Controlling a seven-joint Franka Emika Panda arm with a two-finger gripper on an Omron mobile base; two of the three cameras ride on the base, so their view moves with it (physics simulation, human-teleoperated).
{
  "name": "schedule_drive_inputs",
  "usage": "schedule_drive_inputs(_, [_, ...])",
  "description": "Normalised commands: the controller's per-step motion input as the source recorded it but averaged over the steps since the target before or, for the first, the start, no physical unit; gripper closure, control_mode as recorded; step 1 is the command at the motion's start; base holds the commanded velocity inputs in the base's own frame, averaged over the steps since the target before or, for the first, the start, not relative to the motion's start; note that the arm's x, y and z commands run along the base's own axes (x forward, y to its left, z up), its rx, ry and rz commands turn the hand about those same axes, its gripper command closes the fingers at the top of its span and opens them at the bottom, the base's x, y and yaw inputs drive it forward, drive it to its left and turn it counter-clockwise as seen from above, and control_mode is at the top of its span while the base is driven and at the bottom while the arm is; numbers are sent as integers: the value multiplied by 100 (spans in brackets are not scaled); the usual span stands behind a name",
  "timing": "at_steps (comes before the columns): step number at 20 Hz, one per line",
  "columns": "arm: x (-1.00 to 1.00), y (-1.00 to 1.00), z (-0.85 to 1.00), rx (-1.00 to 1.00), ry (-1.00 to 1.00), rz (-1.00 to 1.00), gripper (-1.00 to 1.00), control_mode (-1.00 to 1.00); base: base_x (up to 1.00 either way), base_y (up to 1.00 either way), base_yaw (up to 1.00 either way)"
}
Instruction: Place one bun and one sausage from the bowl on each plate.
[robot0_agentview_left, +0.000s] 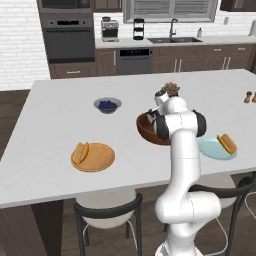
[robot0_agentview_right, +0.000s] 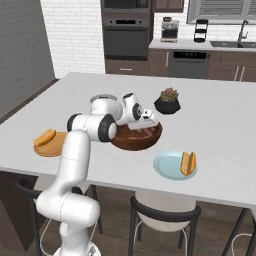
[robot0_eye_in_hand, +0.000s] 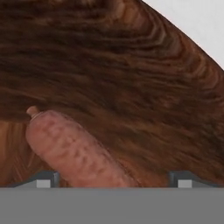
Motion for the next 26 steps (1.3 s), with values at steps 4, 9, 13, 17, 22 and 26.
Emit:
schedule_drive_inputs(4, [-34, 0, -49, 0, 6, 5, 100, -100, 0, 0, 0])
schedule_drive_inputs(9, [-66, 0, -28, 0, 0, 0, 100, -100, 0, 0, 0])
schedule_drive_inputs(13, [-78, 0, 51, 2, -16, 0, 100, -100, 0, 0, 0])
schedule_drive_inputs(17, [-47, 2, 100, 6, -29, 0, 100, -100, 0, 0, 0])
schedule_drive_inputs(22, [-53, 1, 100, 5, -22, -1, 100, -100, 0, 0, 0])
schedule_drive_inputs(26, [-94, -35, 66, 5, -7, -10, 100, -100, 0, 0, 0])
